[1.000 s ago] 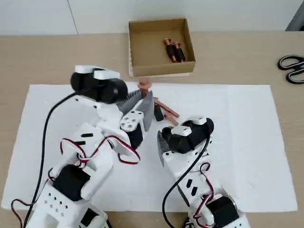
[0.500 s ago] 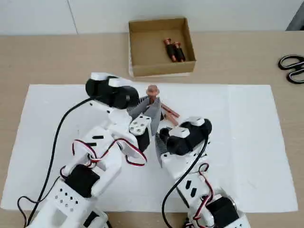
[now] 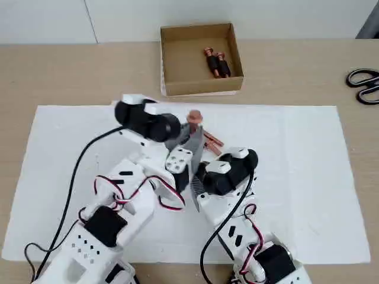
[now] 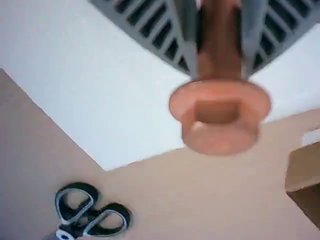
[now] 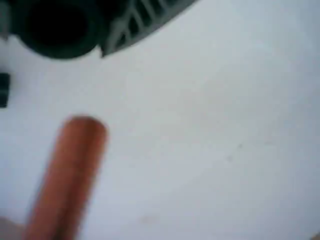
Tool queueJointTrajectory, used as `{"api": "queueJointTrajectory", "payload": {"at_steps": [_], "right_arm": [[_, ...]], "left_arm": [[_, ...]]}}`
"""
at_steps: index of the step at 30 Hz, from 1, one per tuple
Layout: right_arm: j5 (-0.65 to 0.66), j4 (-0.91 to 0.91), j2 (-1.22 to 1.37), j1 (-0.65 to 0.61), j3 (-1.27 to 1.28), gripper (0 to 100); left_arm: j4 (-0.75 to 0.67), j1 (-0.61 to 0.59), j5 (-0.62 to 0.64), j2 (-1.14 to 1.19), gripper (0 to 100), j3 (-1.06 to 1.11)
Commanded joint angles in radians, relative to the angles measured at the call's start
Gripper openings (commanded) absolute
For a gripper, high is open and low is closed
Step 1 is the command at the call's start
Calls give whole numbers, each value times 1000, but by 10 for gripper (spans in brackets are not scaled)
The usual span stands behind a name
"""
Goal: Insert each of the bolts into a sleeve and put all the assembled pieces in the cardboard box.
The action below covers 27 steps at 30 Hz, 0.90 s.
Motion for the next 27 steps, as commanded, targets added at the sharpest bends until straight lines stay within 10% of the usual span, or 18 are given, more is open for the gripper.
{"api": "queueJointTrajectory", "payload": {"at_steps": [1, 27], "right_arm": [[-12, -22, -1, -8, -11, 4], [-11, -30, -8, 7, -14, 4]], "left_arm": [[-35, 61, -8, -20, 6, -2], [-37, 14, 66, -26, 6, 41]]}}
